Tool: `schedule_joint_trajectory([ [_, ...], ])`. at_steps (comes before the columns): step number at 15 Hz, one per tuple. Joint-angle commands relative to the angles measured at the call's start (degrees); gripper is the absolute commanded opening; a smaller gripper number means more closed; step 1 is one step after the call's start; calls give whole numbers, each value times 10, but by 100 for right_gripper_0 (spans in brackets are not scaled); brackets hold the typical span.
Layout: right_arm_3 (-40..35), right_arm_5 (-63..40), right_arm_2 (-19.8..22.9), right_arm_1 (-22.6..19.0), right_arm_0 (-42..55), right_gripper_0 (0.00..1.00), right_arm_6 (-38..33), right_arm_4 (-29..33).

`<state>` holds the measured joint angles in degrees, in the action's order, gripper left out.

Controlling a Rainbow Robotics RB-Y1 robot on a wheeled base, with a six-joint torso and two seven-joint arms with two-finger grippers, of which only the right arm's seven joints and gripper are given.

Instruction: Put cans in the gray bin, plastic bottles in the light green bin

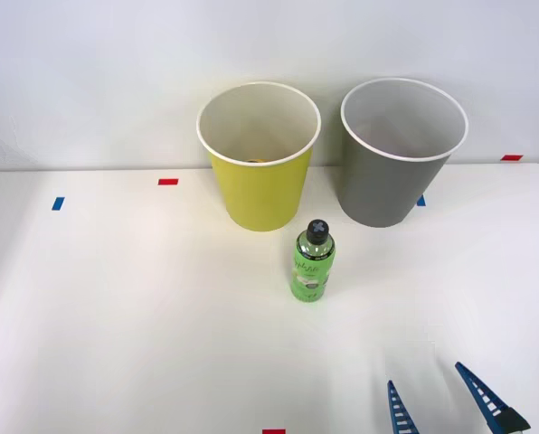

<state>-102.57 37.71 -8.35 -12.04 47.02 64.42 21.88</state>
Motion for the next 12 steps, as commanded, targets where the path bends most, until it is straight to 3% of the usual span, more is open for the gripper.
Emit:
schedule_joint_trajectory([
  [1, 0, 0, 0, 0, 0, 100, 0, 0],
  [12, 0, 0, 0, 0, 0, 100, 0, 0],
])
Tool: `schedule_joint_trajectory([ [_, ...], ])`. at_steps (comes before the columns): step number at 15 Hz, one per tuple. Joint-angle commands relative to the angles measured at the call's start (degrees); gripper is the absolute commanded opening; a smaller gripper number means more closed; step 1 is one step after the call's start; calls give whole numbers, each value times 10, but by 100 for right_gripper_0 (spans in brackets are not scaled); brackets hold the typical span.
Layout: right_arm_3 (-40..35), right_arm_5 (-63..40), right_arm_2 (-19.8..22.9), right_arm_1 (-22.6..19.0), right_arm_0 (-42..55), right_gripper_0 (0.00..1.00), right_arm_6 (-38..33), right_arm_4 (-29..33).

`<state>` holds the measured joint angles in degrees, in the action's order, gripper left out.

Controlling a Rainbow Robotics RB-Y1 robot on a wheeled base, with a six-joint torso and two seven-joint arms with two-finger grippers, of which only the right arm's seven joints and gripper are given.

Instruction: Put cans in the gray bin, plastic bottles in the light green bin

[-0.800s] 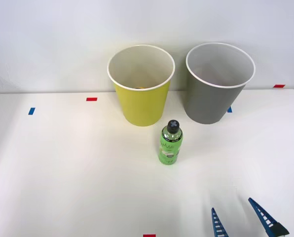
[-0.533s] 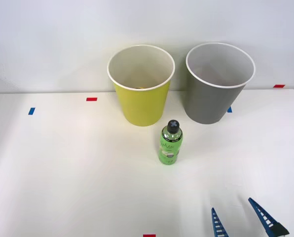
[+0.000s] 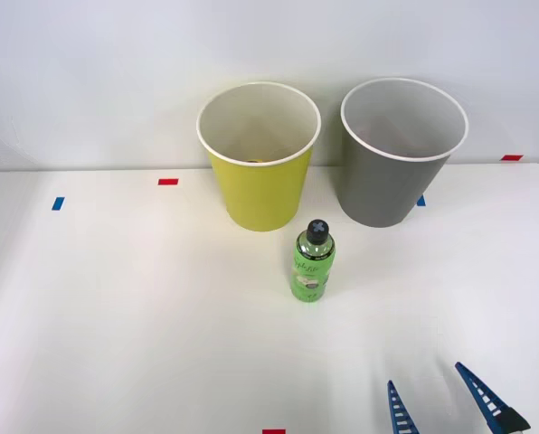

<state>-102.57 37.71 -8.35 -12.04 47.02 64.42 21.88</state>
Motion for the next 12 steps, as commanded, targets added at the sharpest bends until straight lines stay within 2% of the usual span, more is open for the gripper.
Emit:
schedule_joint_trajectory([
  [1, 0, 0, 0, 0, 0, 100, 0, 0],
  [12, 0, 0, 0, 0, 0, 100, 0, 0],
])
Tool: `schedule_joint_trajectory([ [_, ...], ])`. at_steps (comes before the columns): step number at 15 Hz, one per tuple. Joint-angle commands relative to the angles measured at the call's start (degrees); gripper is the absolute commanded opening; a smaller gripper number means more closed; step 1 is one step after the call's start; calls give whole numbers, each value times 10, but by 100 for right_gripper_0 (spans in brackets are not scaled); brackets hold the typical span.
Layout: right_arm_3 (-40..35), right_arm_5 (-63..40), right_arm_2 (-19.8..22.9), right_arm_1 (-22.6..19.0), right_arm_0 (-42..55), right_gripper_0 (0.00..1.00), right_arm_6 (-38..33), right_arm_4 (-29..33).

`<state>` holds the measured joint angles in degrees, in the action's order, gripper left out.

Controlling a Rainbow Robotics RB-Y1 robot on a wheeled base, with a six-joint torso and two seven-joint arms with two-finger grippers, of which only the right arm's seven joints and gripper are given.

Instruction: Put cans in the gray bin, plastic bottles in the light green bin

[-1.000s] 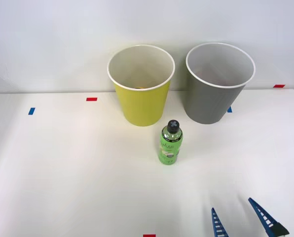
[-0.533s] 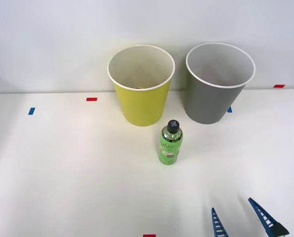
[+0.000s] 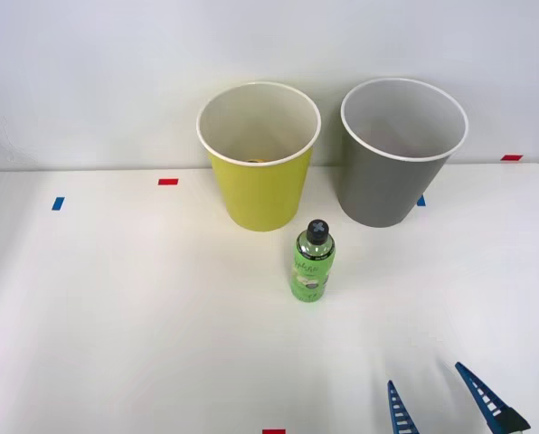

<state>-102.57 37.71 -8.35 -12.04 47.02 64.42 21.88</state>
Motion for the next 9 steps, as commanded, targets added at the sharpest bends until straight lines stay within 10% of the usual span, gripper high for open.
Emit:
schedule_joint_trajectory([
  [1, 0, 0, 0, 0, 0, 100, 0, 0],
  [9, 20, -8, -3, 3, -5, 100, 0, 1],
])
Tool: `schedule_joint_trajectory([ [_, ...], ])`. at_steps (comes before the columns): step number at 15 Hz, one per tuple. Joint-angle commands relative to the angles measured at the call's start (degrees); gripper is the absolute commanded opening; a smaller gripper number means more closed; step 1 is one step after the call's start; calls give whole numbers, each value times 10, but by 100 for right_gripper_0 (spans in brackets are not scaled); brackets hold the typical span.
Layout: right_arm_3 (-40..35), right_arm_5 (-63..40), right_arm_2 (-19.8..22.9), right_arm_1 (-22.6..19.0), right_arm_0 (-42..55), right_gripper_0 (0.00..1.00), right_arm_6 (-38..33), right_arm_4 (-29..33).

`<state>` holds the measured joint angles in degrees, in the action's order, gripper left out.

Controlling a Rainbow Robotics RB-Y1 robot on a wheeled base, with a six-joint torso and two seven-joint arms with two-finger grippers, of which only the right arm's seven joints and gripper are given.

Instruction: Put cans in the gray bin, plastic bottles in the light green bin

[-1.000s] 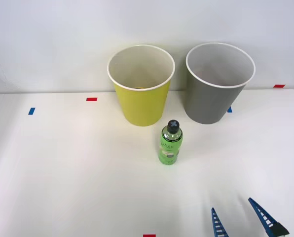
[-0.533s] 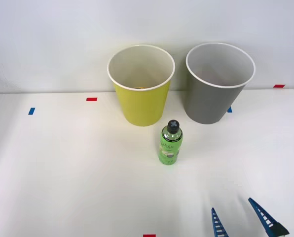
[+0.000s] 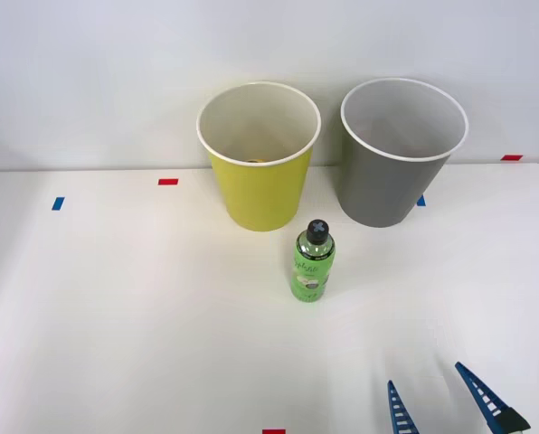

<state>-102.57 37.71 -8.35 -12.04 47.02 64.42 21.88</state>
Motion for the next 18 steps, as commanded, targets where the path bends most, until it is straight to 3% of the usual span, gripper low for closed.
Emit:
schedule_joint_trajectory([
  [1, 27, 7, -3, 1, -7, 100, 4, -8],
  [5, 3, 52, -29, -47, -14, 100, 19, -63],
  [10, -1, 54, -62, -106, -71, 100, 45, -68],
  [18, 0, -48, -156, -100, -190, 100, 91, -165],
])
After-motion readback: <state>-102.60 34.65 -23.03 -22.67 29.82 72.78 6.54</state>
